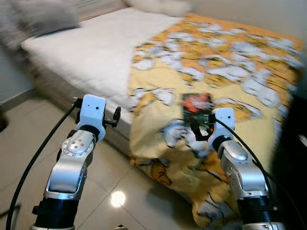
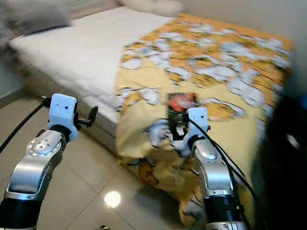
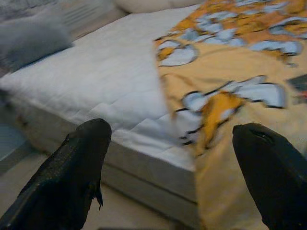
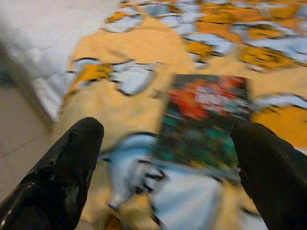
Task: Clean up the room
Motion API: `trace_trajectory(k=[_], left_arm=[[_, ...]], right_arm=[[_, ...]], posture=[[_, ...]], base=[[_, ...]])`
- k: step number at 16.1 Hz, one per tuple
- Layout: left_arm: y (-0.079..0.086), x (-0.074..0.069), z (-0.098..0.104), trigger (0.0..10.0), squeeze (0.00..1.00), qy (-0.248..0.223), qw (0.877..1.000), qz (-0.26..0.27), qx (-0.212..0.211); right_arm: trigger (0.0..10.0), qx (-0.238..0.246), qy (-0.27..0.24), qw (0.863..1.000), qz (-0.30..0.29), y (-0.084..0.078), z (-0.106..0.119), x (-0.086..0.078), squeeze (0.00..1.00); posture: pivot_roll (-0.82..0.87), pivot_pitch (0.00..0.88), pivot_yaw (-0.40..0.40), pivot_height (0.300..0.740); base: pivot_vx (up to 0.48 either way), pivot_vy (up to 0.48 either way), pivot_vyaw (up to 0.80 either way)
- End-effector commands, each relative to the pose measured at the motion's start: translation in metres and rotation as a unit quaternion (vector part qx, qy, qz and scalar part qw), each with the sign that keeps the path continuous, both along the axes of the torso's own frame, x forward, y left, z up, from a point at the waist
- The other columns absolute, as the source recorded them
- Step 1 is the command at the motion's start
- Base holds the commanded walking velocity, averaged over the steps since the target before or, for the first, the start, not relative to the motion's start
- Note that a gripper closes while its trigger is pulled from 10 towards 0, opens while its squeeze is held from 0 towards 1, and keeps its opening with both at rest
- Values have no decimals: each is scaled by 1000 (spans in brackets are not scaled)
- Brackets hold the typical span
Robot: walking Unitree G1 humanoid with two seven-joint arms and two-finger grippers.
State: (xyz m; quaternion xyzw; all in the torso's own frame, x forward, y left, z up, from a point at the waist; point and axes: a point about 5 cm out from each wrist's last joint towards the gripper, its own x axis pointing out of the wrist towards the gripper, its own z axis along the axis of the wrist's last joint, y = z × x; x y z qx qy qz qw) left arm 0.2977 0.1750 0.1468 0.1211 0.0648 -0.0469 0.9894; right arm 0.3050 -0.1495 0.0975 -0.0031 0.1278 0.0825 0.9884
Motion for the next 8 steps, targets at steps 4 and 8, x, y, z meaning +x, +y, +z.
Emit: trace_trajectory(k=[4, 8], left_arm=[[-4, -2, -2, 10000, 925, 5, 1000, -10, 0], [-6, -2, -3, 10000, 929, 8, 1000, -21, 3]], right_arm=[[10000, 7, 3, 1000, -7, -3, -1, -1, 0], [10000, 7, 3, 1000, -5, 0, -1, 0, 0]], posture=[[-7, 0, 37, 740], [-4, 0, 42, 740]], base=[[306, 0, 0], [305, 0, 0]])
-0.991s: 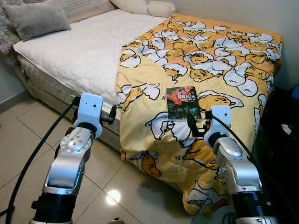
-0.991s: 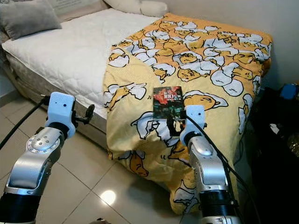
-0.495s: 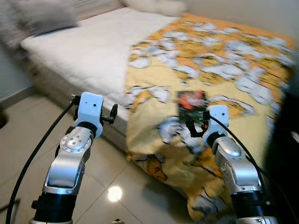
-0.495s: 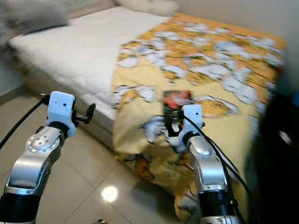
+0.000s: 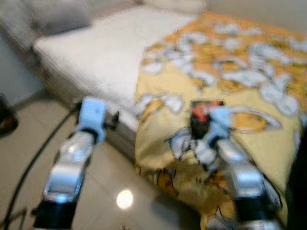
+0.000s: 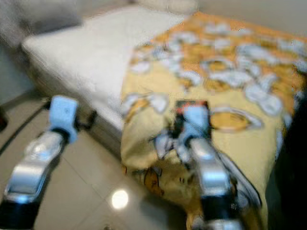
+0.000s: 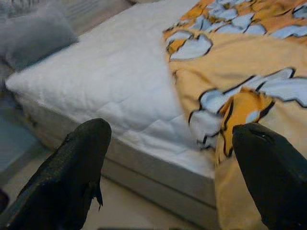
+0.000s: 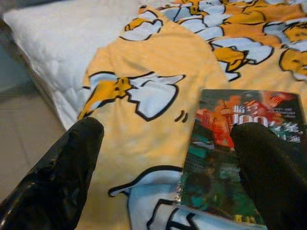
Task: Clean up the room
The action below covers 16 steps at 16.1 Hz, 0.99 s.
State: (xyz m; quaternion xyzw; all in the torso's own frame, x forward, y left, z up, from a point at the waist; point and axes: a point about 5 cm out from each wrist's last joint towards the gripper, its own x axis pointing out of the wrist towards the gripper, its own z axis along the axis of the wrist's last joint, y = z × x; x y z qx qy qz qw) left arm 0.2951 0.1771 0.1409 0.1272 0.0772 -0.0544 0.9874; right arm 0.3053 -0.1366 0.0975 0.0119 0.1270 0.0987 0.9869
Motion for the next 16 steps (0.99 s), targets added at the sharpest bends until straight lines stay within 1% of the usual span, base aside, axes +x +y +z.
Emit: trace_trajectory(k=[1, 4, 5, 9, 14, 16], left_arm=[[-7, 0, 2, 10000, 925, -4, 1000, -17, -3], [-9, -2, 1, 10000, 925, 1, 999, -37, -1], [-12, -3, 0, 10000, 925, 3, 999, -50, -1], [-16, -4, -2, 10000, 925, 9, 998, -69, 2], [-18, -5, -3, 10000, 925, 13, 996, -83, 5], [-18, -5, -4, 10000, 925, 16, 996, -86, 7]], right_arm=[[10000, -9, 3, 1000, -18, -13, -2, -1, 0], [10000, -16, 11, 1000, -20, -13, -4, -1, 0], [10000, -13, 17, 999, -29, -16, -6, 0, 0], [10000, -18, 15, 999, -36, -20, -5, 3, 0], [10000, -20, 14, 999, -25, -13, -5, 2, 0], [10000, -20, 13, 999, -25, -14, -4, 4, 0]], posture=[[-4, 0, 43, 740], [-5, 0, 46, 740], [-5, 0, 47, 740], [-7, 0, 50, 740], [-4, 0, 47, 740], [-5, 0, 47, 740]], base=[[307, 0, 0], [306, 0, 0], [307, 0, -800], [307, 0, -761], [305, 0, 0], [307, 0, 0]])
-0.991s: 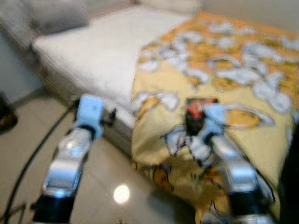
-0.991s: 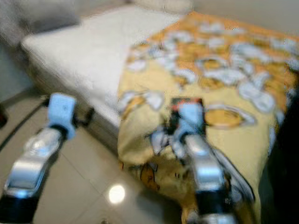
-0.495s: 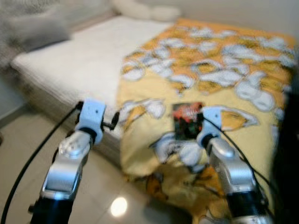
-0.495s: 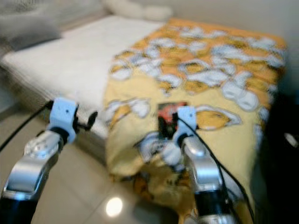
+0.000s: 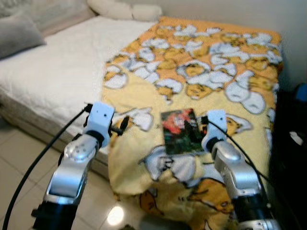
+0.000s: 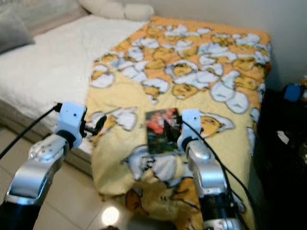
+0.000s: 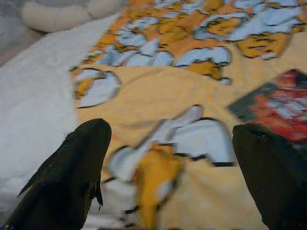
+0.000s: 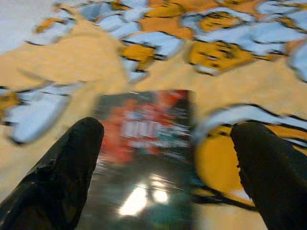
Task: Clean up the room
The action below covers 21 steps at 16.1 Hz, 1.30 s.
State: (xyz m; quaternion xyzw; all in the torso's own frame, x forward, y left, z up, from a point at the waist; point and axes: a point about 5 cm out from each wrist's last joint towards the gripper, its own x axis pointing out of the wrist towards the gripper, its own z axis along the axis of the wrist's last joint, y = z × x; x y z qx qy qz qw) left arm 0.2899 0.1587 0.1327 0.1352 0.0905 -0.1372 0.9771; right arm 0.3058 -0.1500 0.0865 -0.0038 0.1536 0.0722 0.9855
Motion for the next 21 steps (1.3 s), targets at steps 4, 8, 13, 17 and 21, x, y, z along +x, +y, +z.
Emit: trace_trajectory(k=[4, 8, 13, 17, 21], left_arm=[[-2, 1, 5, 10000, 918, -8, 1000, -7, 2], [-8, -11, 6, 10000, 898, -4, 999, -42, -8], [-12, -25, -10, 10000, 906, 26, 996, -82, -37], [-21, -23, -10, 10000, 906, 37, 989, -139, -36], [-33, -35, -8, 10000, 910, 79, 965, -247, -44]], right_arm=[[10000, -2, -12, 1000, -4, -5, 7, 4, 0], [10000, 13, -13, 1000, -13, -13, 7, -2, 0], [10000, 53, 2, 998, -28, -24, -7, -8, 1000], [10000, 83, 30, 996, -12, -25, -19, 3, 1000], [10000, 148, 103, 984, 7, -25, -38, 23, 1000]], posture=[[-3, 0, 47, 740], [-13, 0, 58, 740], [-51, 0, 83, 740], [-54, 0, 83, 740], [-19, 0, 89, 740]], base=[[293, 0, 0], [0, 0, 0], [0, 0, 0], [0, 0, 0], [0, 0, 0]])
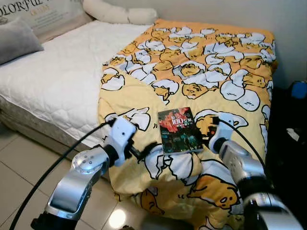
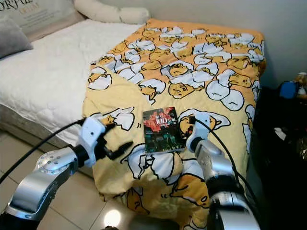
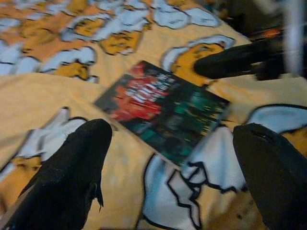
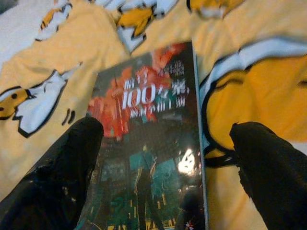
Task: Clean up the room
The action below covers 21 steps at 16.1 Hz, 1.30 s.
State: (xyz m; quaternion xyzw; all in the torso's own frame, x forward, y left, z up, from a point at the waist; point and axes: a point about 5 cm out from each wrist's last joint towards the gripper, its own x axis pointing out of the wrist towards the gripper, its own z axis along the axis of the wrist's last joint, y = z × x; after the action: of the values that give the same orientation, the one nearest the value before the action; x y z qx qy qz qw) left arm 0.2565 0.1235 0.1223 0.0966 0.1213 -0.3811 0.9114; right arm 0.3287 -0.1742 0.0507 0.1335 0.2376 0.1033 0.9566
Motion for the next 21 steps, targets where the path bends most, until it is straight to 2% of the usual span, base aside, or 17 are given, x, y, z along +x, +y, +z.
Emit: trace_trajectory(k=[1, 3, 5, 9, 11, 13, 14, 15, 17, 21], left_arm=[[3, -4, 2, 10000, 910, 8, 1000, -15, 6], [8, -13, -1, 10000, 910, 29, 999, -31, 14], [11, -15, -1, 10000, 906, 33, 999, -30, 15], [14, -22, -2, 10000, 906, 50, 998, -31, 19], [14, -24, -3, 10000, 910, 56, 998, -35, 23], [14, -24, -3, 10000, 902, 54, 998, -30, 25], [15, -24, -3, 10000, 906, 53, 998, -27, 27], [15, -24, -3, 10000, 906, 54, 998, -25, 29], [15, -26, -3, 10000, 906, 56, 998, -26, 30], [13, -27, -5, 10000, 910, 59, 997, -30, 29]], right_arm=[[10000, 21, 15, 1000, -6, -2, -4, 0, 1000], [10000, 74, 43, 996, -6, -3, -8, 1, 1000], [10000, 86, 51, 995, -6, -4, -10, 1, 1000], [10000, 105, 77, 991, -10, -6, -14, 0, 1000], [10000, 96, 89, 991, 2, -6, -17, -3, 1000], [10000, 83, 90, 992, -8, -9, -19, -4, 902], [10000, 71, 97, 993, -17, -12, -22, -5, 255], [10000, 62, 102, 992, -26, -16, -24, -7, 0], [10000, 71, 107, 991, -31, -17, -25, -9, 0], [10000, 110, 128, 986, -5, -8, -31, -14, 0]], posture=[[-19, 0, 89, 740], [0, 25, 81, 740], [7, 32, 76, 740], [8, 49, 72, 740], [1, 48, 70, 740], [8, 47, 63, 740], [9, 48, 60, 740], [10, 50, 59, 740], [11, 53, 61, 740], [7, 58, 63, 740]], base=[[0, 0, 0], [0, 0, 0], [0, 0, 0], [0, 0, 0], [0, 0, 0], [0, 0, 0], [0, 0, 0], [0, 0, 0], [0, 0, 0], [0, 0, 0]])
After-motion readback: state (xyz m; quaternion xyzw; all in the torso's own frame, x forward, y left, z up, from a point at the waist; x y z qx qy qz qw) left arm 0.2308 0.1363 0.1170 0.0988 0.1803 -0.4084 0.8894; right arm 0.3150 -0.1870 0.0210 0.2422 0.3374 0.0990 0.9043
